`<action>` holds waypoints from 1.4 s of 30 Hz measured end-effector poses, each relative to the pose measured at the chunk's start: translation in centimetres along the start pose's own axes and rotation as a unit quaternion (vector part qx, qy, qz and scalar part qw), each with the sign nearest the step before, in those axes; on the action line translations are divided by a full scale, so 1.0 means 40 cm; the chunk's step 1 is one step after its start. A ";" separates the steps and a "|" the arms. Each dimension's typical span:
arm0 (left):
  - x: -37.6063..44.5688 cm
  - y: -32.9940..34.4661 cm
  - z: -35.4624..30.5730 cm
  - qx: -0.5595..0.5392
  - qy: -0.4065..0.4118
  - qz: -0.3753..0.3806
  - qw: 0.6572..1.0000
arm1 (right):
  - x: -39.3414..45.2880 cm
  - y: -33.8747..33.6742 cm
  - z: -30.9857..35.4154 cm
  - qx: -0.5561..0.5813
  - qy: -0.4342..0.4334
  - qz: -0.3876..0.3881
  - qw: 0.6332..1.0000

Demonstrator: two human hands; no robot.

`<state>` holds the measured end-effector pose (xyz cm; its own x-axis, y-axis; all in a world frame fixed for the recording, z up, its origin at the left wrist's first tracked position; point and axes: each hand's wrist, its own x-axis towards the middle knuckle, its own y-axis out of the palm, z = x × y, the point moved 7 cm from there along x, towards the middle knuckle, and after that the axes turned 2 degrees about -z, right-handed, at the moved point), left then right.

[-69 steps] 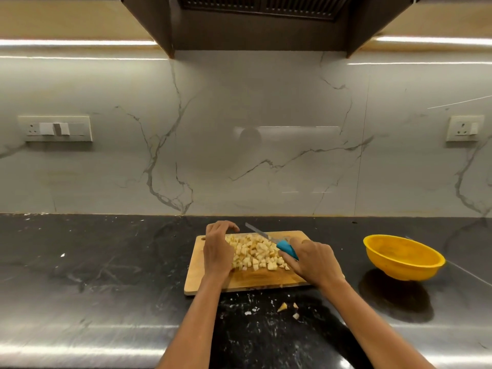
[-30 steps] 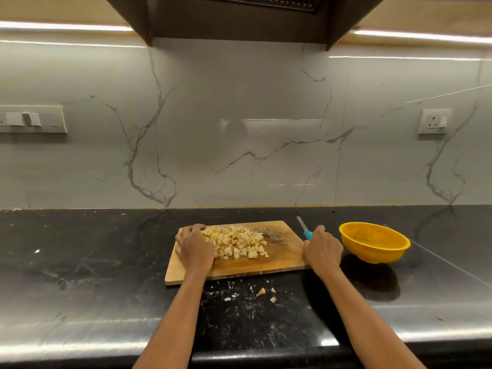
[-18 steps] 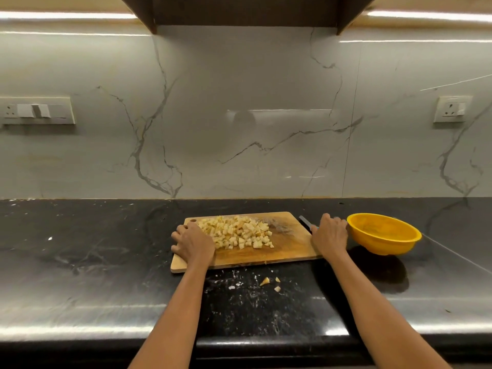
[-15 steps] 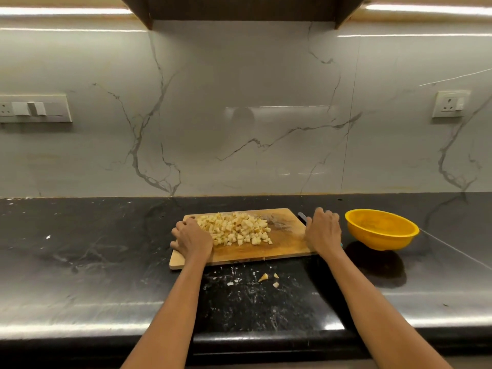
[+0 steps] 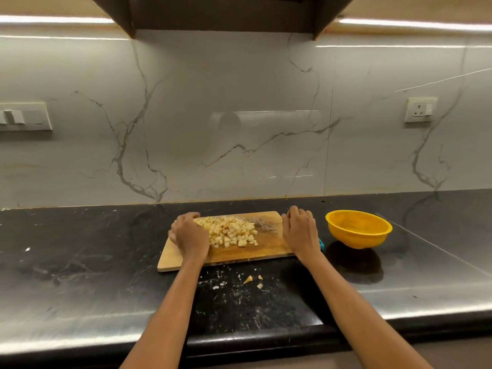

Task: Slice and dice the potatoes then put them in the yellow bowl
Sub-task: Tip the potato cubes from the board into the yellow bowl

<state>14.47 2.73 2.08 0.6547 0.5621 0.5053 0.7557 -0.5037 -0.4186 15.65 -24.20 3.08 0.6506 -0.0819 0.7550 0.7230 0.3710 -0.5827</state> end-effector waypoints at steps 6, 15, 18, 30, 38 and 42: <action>-0.101 0.110 -0.199 -0.108 0.072 0.084 0.988 | 0.007 -0.168 -0.057 0.017 -0.036 -0.131 0.991; -0.358 0.372 -0.468 -0.258 -0.056 0.324 0.908 | -0.024 -0.217 -0.432 0.077 0.330 -0.052 0.939; -0.407 0.414 -0.490 -0.258 -0.092 0.356 0.894 | -0.034 -0.190 -0.454 0.184 0.364 -0.016 0.913; -0.340 0.179 -0.387 -0.255 -0.066 0.185 0.947 | -0.056 -0.258 -0.216 0.293 0.317 -0.005 0.902; -0.318 -0.099 -0.163 -0.258 -0.167 0.110 0.945 | -0.187 -0.236 0.084 0.330 0.280 0.082 0.898; -0.324 -0.199 -0.076 -0.263 -0.205 0.081 0.939 | -0.246 -0.220 0.192 0.336 0.253 0.117 0.900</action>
<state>-0.09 -2.51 1.15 0.7940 0.6015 0.0888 0.6022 -0.7981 0.0207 1.10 -19.58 3.10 0.9119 -0.2772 0.3025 0.3599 0.8945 -0.2653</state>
